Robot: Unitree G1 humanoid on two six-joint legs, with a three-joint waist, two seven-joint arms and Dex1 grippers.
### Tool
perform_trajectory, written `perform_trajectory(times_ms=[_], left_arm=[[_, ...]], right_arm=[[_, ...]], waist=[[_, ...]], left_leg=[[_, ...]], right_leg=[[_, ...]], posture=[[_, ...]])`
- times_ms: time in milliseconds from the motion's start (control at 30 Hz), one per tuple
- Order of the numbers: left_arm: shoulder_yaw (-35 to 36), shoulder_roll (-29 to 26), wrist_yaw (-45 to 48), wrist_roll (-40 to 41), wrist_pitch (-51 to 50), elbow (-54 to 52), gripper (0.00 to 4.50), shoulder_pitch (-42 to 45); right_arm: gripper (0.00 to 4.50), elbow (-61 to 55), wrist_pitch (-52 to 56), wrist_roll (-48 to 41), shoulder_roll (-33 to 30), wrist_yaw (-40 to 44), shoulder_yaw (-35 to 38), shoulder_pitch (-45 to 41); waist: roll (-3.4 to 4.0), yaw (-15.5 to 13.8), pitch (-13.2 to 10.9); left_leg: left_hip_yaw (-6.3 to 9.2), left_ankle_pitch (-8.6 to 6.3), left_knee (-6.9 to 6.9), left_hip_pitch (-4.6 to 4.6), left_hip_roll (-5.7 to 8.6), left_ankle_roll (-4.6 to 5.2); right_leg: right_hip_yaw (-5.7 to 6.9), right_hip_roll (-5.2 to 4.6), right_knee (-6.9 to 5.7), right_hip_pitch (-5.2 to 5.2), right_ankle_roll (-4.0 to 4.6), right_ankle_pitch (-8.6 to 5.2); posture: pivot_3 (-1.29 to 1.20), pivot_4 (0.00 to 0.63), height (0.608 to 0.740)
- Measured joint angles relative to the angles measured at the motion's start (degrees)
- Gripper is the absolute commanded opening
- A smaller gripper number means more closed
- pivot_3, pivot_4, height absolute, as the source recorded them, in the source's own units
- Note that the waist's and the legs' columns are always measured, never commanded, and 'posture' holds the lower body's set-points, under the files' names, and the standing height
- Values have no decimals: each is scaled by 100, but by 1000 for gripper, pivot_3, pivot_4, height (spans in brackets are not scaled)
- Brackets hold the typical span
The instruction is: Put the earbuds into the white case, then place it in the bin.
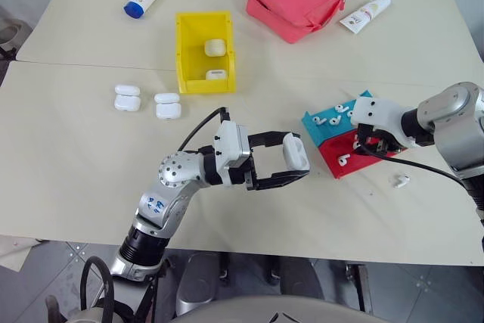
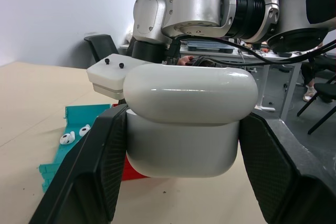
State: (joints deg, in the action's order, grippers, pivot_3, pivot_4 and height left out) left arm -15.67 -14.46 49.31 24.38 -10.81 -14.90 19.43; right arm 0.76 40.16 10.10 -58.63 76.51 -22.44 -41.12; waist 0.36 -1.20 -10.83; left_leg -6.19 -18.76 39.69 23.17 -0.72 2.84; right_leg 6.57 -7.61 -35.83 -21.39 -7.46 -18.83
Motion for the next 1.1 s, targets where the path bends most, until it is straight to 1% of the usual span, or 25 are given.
perform_trajectory(times_ms=[167,267,333,367,667,767,933,1000,1100], left_arm=[[0,5,-4,0,0,0,2808,0],[0,9,-17,-1,0,0,2808,0],[0,9,-36,-2,0,0,2808,0],[0,9,-42,-3,0,0,2808,0],[-1,6,-48,-7,0,0,2808,-2],[6,-26,-12,-7,1,7,2808,-21],[63,-56,209,8,91,137,2808,1],[112,-73,382,18,160,304,2808,26],[152,-57,647,68,301,524,2808,59]], right_arm=[[1863,2,20,23,0,30,-2,-6],[1275,2,29,23,0,59,-2,-5],[617,2,41,23,0,70,-3,-5],[507,2,44,23,0,69,-3,-7],[507,-93,233,-80,1,-25,95,65],[507,-428,529,-527,5,-68,650,347],[507,-1469,889,-1634,32,-77,2180,1116],[507,-2010,1020,-2246,332,-116,2994,1562],[507,-2692,1203,-3062,784,-285,3709,1957]], waist=[[0,0,0],[0,2,0],[0,2,0],[0,3,0],[0,1,0],[0,-9,0],[0,-24,0],[0,-22,0],[0,-16,0]], left_leg=[[0,0,0,0,0,0],[0,0,0,0,0,0],[0,0,0,0,0,0],[0,0,0,0,0,0],[0,0,0,0,0,0],[1,0,0,3,1,0],[8,0,1,3,2,1],[11,0,2,3,2,1],[10,0,2,3,1,1]], right_leg=[[0,0,0,0,0,0],[0,0,0,0,0,0],[0,0,0,0,0,0],[0,0,0,0,0,0],[0,0,0,0,0,0],[1,-2,-1,-1,0,0],[5,-1,-2,2,0,0],[7,0,-1,4,0,0],[6,1,-3,4,0,0]], posture=[[0,150,740],[0,150,740],[0,150,740],[0,150,740],[0,150,740],[0,150,740],[0,150,740],[0,150,740],[0,150,740]])
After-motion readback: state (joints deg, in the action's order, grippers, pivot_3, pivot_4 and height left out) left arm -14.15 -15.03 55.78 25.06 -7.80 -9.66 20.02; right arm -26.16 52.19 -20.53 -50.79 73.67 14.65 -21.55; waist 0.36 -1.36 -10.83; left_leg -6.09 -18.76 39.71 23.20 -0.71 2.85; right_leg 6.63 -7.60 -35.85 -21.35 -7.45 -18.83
